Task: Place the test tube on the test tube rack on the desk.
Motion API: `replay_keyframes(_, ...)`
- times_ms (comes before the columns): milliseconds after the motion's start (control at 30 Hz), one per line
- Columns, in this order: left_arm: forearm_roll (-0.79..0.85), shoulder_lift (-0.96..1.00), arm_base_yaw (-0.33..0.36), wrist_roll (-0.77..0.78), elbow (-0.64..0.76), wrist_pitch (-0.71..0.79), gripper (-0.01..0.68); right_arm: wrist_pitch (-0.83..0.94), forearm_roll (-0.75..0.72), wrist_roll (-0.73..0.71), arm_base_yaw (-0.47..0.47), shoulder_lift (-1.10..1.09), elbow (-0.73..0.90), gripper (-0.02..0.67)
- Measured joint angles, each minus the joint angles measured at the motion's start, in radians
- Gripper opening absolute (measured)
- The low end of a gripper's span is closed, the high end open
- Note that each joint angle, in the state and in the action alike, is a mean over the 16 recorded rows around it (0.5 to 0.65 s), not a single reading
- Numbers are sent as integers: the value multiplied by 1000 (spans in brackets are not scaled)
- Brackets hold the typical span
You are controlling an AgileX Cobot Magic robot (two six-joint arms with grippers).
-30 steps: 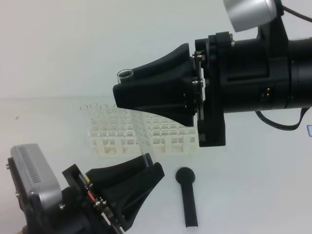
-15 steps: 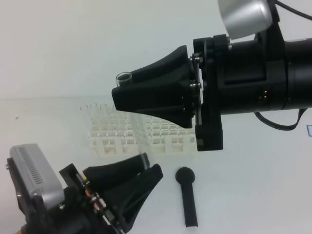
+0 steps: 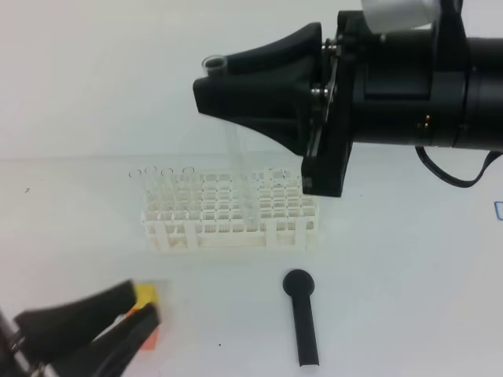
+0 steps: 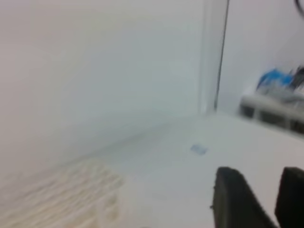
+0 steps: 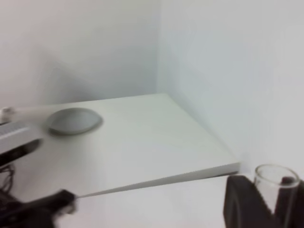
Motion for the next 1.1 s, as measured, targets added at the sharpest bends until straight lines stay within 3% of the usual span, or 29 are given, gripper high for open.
replay_keyframes(333, 58, -268, 1, 137, 0, 377, 35, -96, 28, -29, 0, -6, 0, 124)
replay_keyframes(667, 90, -337, 24, 150, 0, 426, 0, -188, 77, -36, 1, -6, 0, 124)
replay_keyframes(867, 90, -338, 150, 150, 0, 427, -1, -291, 110, -37, 2, -5, 0, 124)
replay_keyframes(1100, 90, -340, 414, 150, 0, 429, -1, -420, 77, 2, 2, 1, 0, 124)
